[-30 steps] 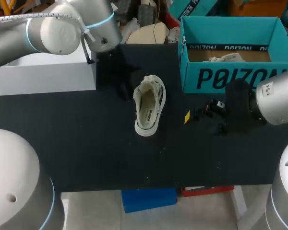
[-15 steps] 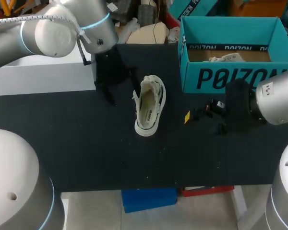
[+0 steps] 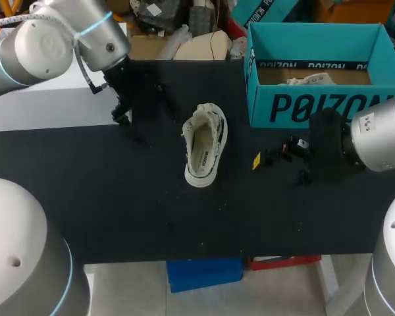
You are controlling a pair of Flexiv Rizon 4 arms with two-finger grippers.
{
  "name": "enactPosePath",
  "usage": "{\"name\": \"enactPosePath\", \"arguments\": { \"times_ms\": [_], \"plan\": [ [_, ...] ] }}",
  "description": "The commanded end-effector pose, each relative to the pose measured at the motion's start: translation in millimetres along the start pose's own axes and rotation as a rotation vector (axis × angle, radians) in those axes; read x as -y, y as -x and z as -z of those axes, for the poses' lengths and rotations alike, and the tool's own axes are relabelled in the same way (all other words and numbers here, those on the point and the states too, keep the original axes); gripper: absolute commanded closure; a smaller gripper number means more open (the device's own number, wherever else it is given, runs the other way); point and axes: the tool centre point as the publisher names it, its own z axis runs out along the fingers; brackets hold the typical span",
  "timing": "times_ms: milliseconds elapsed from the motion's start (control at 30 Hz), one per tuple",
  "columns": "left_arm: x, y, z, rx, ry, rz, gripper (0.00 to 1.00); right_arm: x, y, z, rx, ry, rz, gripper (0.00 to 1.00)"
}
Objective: Take the shoe out of the shoebox, open the shoe tongue, remove and reinsert the insole, then place the shoe into the shoebox
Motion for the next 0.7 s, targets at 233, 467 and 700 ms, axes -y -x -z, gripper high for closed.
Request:
{"name": "enactPosePath", "arguments": {
  "times_ms": [233,467,700],
  "plan": [
    [-44,-45.3,46,0.513,-0.134,0.736,0.00,0.0,-1.0,0,0.002,-0.001,-0.001,0.00],
    [-54,-56.8,70,0.614,-0.198,0.857,0.00,0.0,-1.0,0,0.002,-0.001,-0.001,0.00],
    [-63,-64.6,87,0.694,-0.250,0.930,0.00,0.0,-1.0,0,0.002,-0.001,-0.001,0.00]
  ]
}}
